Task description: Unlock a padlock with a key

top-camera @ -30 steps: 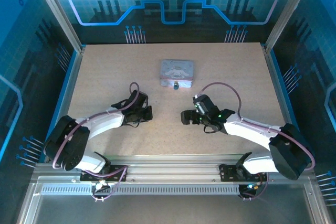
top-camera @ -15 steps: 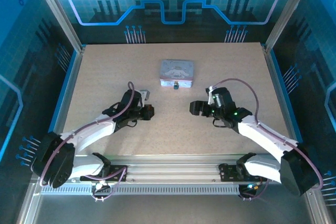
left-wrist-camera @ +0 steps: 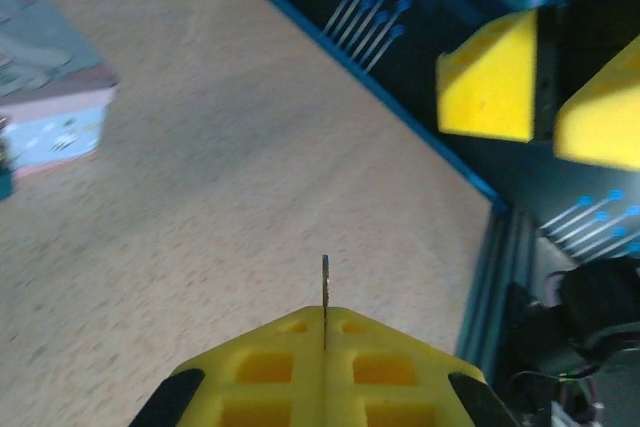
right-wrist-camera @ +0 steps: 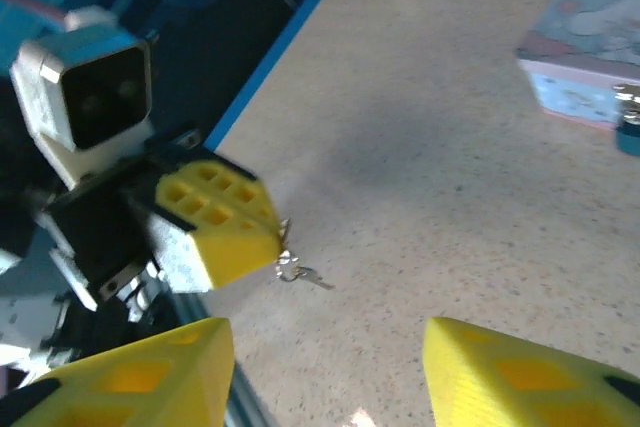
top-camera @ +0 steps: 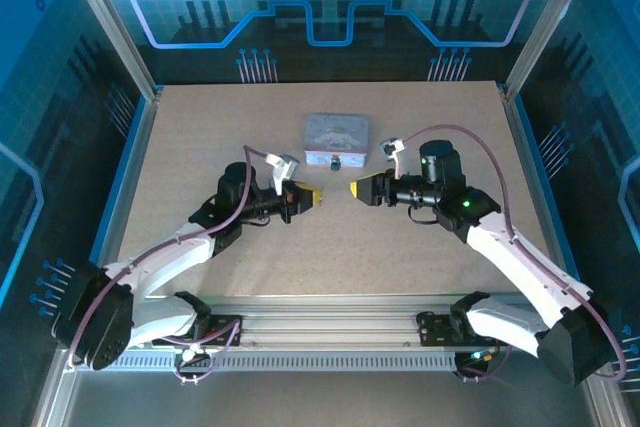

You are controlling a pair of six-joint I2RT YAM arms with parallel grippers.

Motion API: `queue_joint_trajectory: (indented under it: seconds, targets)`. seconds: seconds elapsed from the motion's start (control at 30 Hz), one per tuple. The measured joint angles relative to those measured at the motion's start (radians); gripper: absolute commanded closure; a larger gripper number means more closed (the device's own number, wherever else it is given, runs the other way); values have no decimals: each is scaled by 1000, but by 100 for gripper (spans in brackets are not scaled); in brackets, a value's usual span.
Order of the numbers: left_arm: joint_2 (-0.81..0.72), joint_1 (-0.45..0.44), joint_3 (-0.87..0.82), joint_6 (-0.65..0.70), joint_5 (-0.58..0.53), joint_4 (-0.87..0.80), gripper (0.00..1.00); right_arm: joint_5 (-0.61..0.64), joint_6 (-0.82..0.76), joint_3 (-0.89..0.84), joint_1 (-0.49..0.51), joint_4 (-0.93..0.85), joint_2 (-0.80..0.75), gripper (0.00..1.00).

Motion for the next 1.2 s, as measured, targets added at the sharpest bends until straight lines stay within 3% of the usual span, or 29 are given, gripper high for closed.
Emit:
queue_joint_trajectory:
  seconds: [0.1, 0.3, 0.5, 0.57, 0.7, 1.2]
  targets:
    - [18, 0, 0, -40, 67, 93, 100, -76, 0, 23, 0, 7, 0, 61]
    - [50, 0, 0, -120, 166, 246, 100, -186, 0, 38, 0, 47, 13, 60]
    - [92, -15, 0, -184, 229, 324, 100, -231, 2, 42, 0, 73, 39, 80]
    - [108, -26, 0, -202, 241, 346, 100, -245, 16, 42, 1, 88, 60, 80]
    - [145, -42, 2, -237, 261, 383, 100, -257, 37, 41, 1, 114, 84, 66]
    - [187, -55, 21, -299, 278, 458, 100, -256, 27, 13, 1, 122, 62, 70]
